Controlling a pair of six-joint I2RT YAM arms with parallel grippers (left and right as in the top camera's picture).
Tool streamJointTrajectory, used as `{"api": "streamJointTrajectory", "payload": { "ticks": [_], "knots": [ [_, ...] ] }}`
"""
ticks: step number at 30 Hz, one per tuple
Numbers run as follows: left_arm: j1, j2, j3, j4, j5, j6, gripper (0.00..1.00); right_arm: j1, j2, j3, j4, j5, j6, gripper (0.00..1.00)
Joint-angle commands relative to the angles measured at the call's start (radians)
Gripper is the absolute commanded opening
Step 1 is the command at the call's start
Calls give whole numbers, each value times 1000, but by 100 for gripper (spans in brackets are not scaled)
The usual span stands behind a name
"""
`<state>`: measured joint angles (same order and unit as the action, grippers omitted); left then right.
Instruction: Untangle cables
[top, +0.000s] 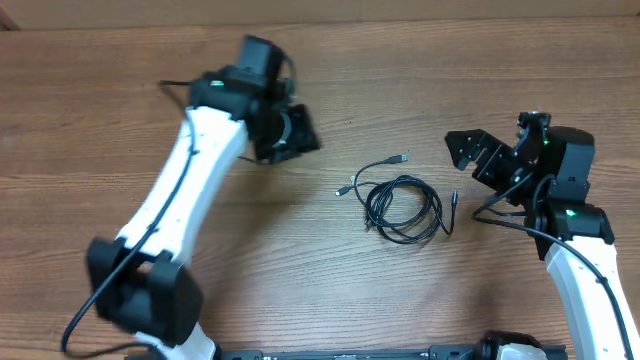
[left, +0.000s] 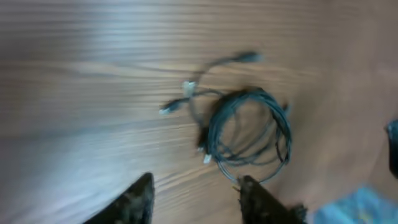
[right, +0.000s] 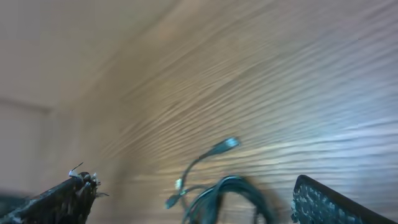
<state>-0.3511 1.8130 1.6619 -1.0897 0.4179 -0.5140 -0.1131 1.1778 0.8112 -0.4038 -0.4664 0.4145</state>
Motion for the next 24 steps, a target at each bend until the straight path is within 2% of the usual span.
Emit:
{"api": "streamJointTrajectory", "payload": {
  "ticks": [1,7,12,15,17,18,19,24],
  "knots": [
    [-69,74,0,62,100,145,55,20,3,-3,-16,-45,-13,100],
    [-177,225,0,174,95,145,64,20,4,-3,-85,76,-19,100],
    [-245,351,0,214,16,139,62,28,4,-3,-158,101,-22,100],
    [-269,408,0,216,16,133,56,69,4,-3,-179,150,-22,100],
    [-284,441,0,211,-8,133,40,99,5,-4,-177,160,-22,100],
    [-288,454,0,202,-31,133,26,111,4,-4,-177,160,-22,100],
    [-290,460,0,190,-54,134,6,116,4,-4,-178,160,-22,100],
    [-259,442,32,60,-187,133,4,119,16,-5,-211,159,-21,100]
  ]
}}
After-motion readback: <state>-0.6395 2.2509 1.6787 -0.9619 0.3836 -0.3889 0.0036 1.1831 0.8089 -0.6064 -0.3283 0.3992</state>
